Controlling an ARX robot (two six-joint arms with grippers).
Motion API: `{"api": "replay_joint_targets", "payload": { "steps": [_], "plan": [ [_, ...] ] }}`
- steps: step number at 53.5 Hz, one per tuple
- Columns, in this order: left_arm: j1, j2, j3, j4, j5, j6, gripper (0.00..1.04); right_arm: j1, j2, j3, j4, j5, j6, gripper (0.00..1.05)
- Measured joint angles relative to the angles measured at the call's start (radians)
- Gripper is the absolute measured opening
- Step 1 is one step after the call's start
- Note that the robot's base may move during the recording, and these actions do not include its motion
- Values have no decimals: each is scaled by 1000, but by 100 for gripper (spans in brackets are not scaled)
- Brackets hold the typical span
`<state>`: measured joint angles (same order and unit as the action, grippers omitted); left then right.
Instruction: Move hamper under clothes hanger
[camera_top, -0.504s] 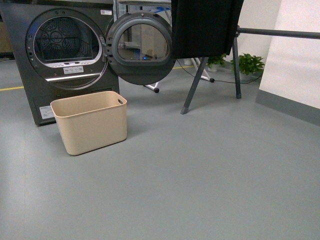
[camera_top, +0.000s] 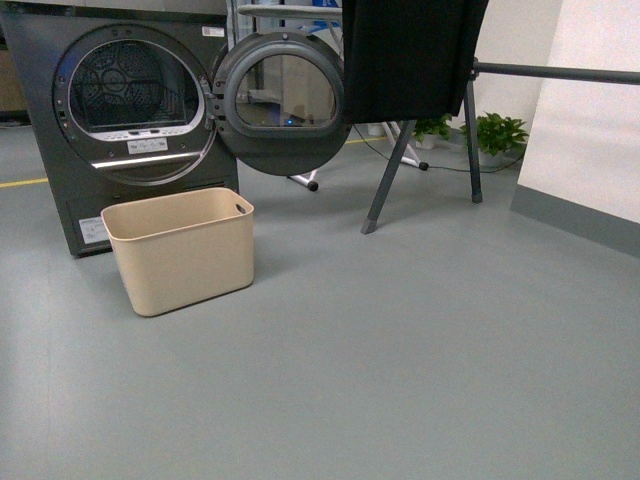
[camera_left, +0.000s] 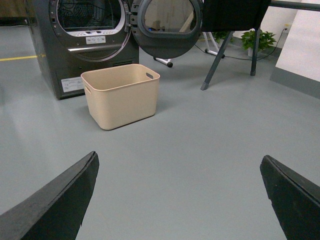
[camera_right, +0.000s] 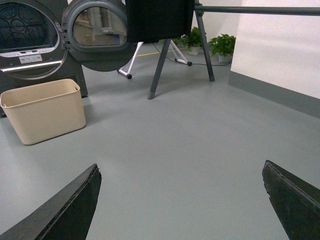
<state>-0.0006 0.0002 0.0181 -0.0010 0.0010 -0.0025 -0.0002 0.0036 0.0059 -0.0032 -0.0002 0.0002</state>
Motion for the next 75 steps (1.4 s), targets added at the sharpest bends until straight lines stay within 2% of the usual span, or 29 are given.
{"api": "replay_joint_targets", "payload": {
  "steps": [75],
  "plan": [
    [0,1,0,0,0,0,98,0,0,0,-1,0,0,97]
  ]
}}
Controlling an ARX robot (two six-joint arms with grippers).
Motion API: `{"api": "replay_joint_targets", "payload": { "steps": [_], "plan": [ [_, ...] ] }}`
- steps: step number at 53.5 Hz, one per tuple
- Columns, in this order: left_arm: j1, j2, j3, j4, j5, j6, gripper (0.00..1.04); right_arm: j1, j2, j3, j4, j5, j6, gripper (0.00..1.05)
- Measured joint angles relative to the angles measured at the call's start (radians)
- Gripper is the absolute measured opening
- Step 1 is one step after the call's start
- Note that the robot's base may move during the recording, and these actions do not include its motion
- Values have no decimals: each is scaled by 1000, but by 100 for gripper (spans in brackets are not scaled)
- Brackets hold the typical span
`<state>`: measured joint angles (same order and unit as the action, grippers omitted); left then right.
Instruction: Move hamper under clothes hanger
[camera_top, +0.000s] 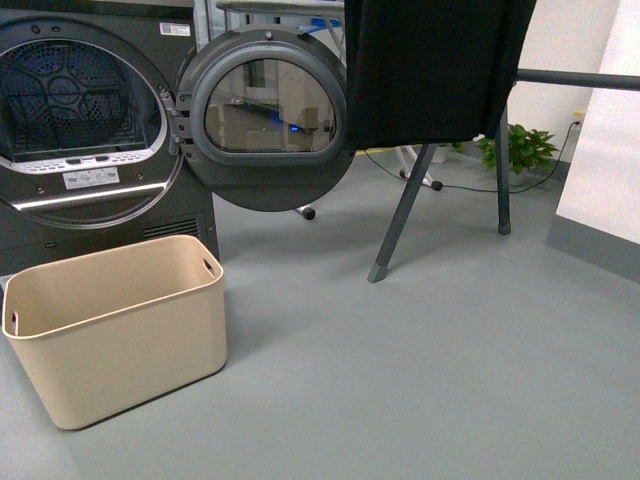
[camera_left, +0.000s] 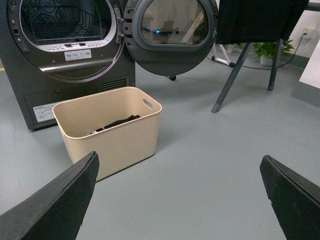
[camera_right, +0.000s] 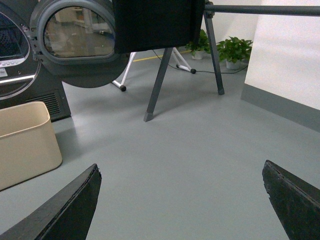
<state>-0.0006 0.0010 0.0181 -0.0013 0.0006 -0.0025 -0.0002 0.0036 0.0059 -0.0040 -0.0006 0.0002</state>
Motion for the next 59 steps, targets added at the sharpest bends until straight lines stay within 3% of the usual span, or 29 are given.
{"api": "replay_joint_targets", "payload": {
  "steps": [59],
  "plan": [
    [0,-1,0,0,-2,0,98,0,0,0,2,0,0,97]
  ]
}}
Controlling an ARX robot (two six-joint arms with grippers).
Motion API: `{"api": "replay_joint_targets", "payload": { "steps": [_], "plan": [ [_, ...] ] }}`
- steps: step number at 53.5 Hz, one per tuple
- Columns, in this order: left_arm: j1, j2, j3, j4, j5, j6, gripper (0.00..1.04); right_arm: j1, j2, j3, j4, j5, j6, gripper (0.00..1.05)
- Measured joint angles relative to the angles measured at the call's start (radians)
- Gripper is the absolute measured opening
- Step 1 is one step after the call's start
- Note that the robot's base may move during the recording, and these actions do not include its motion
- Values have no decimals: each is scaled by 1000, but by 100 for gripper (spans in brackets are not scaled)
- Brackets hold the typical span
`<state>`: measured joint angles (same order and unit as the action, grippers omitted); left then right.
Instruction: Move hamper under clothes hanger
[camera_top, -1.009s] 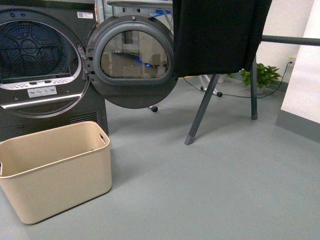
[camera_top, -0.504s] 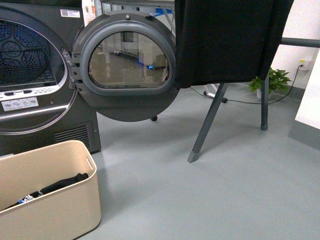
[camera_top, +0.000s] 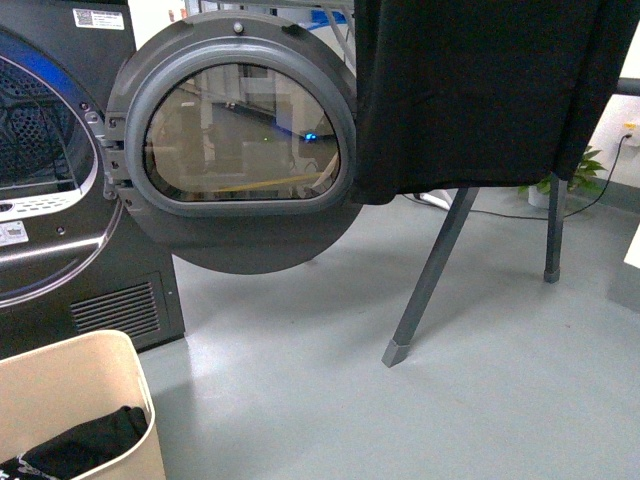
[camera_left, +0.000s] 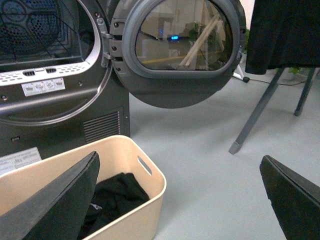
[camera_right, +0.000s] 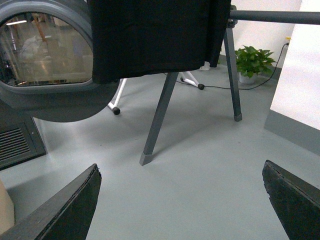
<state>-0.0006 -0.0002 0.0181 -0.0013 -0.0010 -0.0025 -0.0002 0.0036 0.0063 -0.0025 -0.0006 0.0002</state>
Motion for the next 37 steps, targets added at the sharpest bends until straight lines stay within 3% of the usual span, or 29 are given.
{"api": "replay_joint_targets", "payload": {
  "steps": [37],
  "plan": [
    [0,1,0,0,-2,0,98,0,0,0,-1,-1,0,97]
  ]
}}
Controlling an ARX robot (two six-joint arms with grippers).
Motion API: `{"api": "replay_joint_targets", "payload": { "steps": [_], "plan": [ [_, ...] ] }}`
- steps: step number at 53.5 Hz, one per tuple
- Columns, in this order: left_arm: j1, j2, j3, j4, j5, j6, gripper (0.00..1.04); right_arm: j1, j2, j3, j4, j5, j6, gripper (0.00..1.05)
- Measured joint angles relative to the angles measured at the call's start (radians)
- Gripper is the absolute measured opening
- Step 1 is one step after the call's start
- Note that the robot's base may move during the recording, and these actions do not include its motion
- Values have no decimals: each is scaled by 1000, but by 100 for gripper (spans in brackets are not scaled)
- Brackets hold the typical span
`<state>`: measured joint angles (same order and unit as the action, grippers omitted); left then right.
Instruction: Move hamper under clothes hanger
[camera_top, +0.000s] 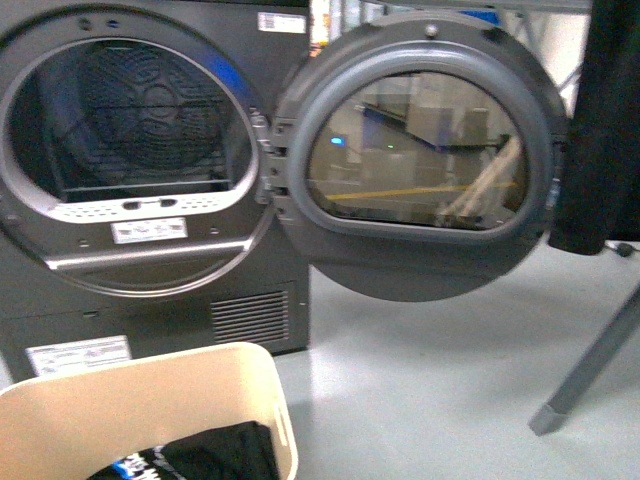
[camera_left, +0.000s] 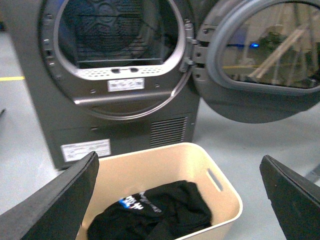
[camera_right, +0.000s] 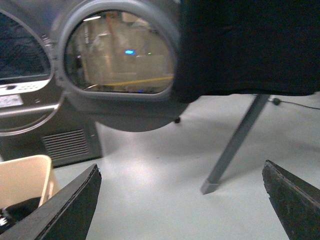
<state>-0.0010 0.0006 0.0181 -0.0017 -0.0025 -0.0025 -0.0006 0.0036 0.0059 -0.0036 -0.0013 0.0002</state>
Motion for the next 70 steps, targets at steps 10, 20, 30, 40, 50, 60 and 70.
{"api": "replay_joint_targets", "payload": {
  "steps": [10,20,30,40,50,60,70],
  "plan": [
    [0,0,0,0,3,0,98,0,0,0,0,1,0,97],
    [1,-1,0,0,-1,0,98,1,0,0,0,-3,0,97],
    [1,-1,0,0,3,0,98,0,0,0,0,0,0,97],
    [1,-1,0,0,3,0,98,0,0,0,0,1,0,97],
    [1,-1,0,0,-2,0,98,1,0,0,0,-6,0,97],
    [1,-1,0,0,3,0,98,0,0,0,0,0,0,97],
    [1,-1,0,0,3,0,98,0,0,0,0,0,0,97]
  ]
}}
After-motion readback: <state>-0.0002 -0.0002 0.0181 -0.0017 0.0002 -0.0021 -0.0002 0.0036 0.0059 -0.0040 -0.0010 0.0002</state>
